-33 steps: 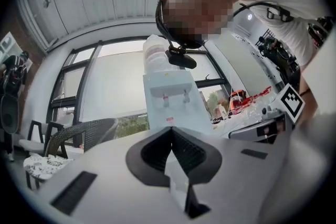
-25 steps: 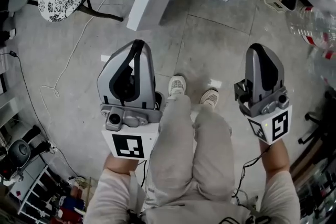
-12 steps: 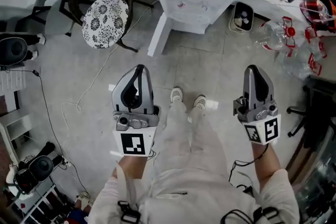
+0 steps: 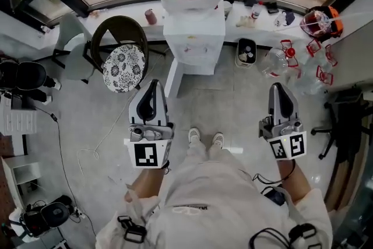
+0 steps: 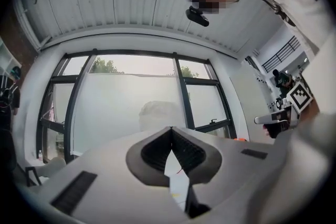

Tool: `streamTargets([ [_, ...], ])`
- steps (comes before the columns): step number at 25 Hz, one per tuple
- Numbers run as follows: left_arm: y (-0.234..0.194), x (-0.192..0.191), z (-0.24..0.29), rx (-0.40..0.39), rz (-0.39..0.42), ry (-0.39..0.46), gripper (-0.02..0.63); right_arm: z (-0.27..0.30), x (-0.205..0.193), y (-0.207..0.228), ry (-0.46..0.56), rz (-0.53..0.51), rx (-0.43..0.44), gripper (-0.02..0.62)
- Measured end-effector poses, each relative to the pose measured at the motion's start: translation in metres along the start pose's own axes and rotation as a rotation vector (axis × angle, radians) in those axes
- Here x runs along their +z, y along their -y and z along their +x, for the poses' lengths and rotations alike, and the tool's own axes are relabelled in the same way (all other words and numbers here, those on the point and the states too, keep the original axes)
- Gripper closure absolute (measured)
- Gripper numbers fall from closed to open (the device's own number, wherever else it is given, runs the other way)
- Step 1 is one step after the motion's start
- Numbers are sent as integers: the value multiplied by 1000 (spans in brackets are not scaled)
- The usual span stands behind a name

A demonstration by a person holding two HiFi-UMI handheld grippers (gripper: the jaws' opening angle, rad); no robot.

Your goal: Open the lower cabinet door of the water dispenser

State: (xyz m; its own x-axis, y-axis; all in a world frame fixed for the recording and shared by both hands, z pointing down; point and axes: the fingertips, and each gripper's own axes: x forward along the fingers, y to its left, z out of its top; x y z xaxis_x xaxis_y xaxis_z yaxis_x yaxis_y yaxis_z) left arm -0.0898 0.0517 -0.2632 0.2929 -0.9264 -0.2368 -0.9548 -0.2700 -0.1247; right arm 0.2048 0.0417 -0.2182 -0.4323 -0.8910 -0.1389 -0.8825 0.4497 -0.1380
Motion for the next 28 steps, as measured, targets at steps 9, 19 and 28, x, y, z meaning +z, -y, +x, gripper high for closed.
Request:
streamTargets([
  [9,23,-6,-6,-23,-25,-57,603,-37,8,-2,-32,-101,-54,574],
  [19,35,10,-8,-52,-17,-23,603,-40,20,-10,4,-97,-33,578],
  [28,39,16,-8,-75,-10,-11,603,-40,21,-16,0,-104,-25,579],
])
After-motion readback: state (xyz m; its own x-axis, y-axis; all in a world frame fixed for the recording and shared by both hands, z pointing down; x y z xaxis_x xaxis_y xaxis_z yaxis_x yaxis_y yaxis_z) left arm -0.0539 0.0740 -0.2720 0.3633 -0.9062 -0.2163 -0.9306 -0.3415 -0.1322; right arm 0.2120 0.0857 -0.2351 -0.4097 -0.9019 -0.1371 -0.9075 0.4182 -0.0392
